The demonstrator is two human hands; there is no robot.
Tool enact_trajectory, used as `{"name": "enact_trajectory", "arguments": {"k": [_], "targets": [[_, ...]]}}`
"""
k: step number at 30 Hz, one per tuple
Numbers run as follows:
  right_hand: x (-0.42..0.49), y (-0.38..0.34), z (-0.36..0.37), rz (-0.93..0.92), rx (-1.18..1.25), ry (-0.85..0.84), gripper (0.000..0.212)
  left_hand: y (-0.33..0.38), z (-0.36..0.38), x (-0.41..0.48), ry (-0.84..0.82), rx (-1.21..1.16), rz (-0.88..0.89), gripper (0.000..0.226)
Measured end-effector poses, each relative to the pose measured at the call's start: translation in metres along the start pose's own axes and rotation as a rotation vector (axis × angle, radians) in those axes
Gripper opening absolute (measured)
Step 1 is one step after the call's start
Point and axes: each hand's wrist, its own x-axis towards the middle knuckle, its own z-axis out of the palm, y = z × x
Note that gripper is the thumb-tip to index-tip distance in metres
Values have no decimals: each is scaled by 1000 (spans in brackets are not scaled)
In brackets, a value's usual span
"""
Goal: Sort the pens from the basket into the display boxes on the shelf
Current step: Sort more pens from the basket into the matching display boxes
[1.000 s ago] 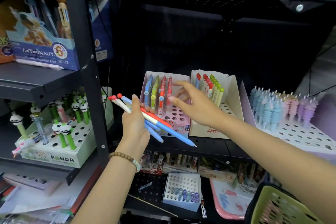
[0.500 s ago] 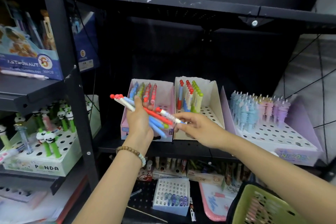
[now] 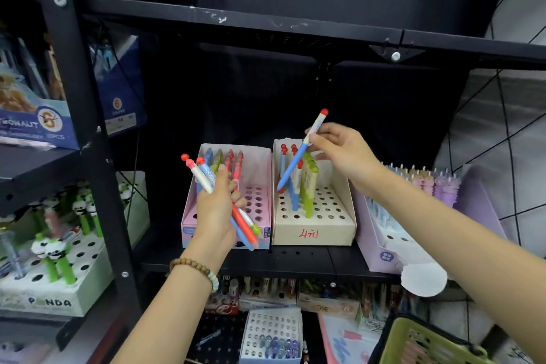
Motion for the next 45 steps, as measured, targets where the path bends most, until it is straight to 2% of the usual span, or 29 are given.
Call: {"name": "enact_trajectory", "arguments": {"k": [4, 10, 14, 16, 19, 23, 33, 39, 45], "targets": [[18, 8, 7, 18, -145, -11, 14, -4, 0, 6, -12, 37, 16, 29], [27, 16, 21, 47, -167, -53, 23, -7, 2, 11, -47, 49, 33, 30], [25, 17, 18, -23, -166, -76, 44, -6, 0, 11, -68, 56, 30, 30], [24, 17, 15, -50, -152, -87, 48, -6, -1, 10, -75, 59, 29, 31], [24, 18, 16, -64, -153, -74, 36, -5, 3, 8, -88, 87, 47, 34], [30, 19, 20, -81, -142, 27, 21, -7, 6, 5, -110, 107, 77, 35], [21, 10, 10, -128, 114, 60, 20, -13, 1, 7, -139, 113, 100, 35], [7, 12, -15, -192, 15, 53, 25, -20, 3, 7, -130, 112, 92, 32], [0, 23, -6, -202, -74, 2, 23, -22, 7, 1, -110, 113, 74, 30]]}}
